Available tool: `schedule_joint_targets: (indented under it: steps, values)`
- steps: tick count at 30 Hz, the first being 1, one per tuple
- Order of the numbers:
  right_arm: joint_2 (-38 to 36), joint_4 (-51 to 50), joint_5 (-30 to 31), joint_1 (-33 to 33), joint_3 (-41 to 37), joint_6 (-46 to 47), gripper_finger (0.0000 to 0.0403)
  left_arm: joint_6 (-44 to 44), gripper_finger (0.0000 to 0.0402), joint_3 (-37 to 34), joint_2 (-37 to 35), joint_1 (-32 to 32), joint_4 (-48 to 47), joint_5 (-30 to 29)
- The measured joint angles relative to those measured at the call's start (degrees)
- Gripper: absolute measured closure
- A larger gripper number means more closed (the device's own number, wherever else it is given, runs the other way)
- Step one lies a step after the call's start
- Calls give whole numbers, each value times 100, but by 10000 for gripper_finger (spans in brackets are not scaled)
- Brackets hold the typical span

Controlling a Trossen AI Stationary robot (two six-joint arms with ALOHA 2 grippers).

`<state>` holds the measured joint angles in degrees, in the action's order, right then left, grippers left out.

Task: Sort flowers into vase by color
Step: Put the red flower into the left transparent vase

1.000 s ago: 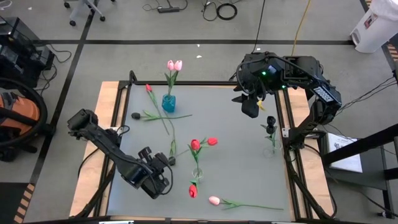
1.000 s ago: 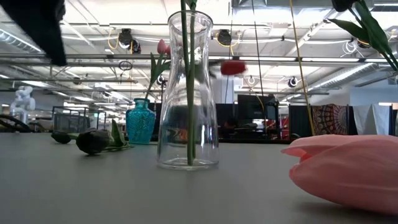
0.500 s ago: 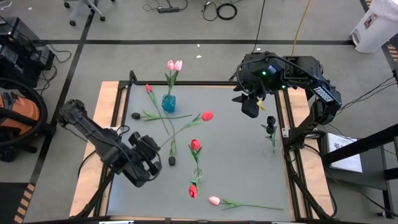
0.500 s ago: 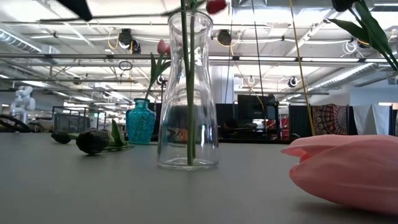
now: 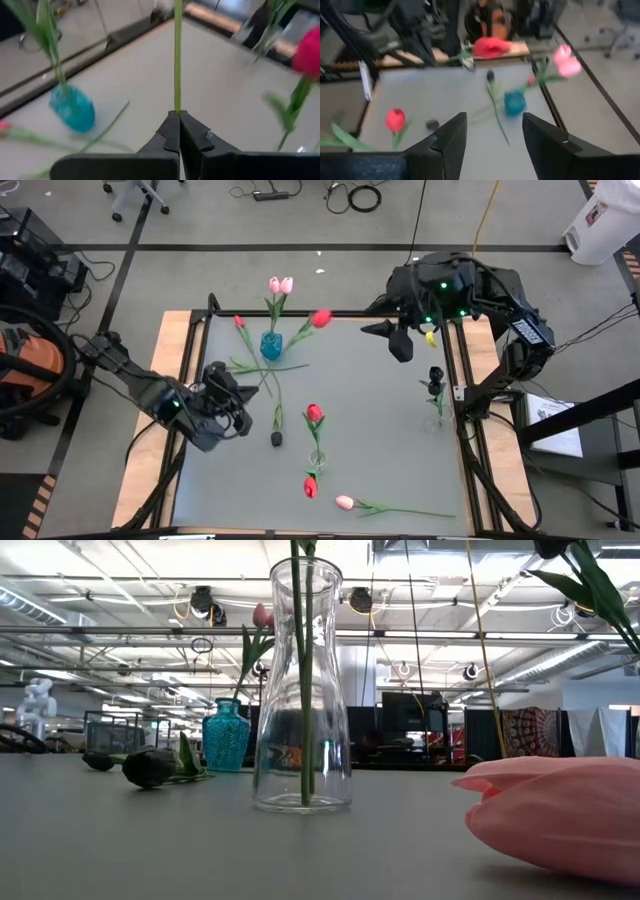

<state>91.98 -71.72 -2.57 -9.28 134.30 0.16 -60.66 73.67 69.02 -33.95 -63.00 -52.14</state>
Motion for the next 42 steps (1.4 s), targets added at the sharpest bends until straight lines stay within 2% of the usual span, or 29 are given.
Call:
schedule_joint_targets:
  steps: [6,13,17,23,29,35,42]
  values:
    - [-17,999,-365,0,0,-12,218,1805,402,0,-321,455,1582,-144]
    - [-10,2013,-378,0,0,91,218,4046,402,0,-492,1010,3671,-132]
    - [-6,2568,-378,0,0,340,218,4861,402,0,-501,1305,4429,48]
    - [20,3276,-378,17,0,794,218,5219,402,0,-487,1755,4893,596]
    - [176,3503,-379,153,0,831,218,5492,402,0,-353,2078,5477,1184]
    - [447,3849,-378,289,-4,827,218,5557,402,0,-116,2240,5938,1761]
    - [586,4190,-535,314,-7,1012,218,5532,402,0,168,2231,6277,2055]
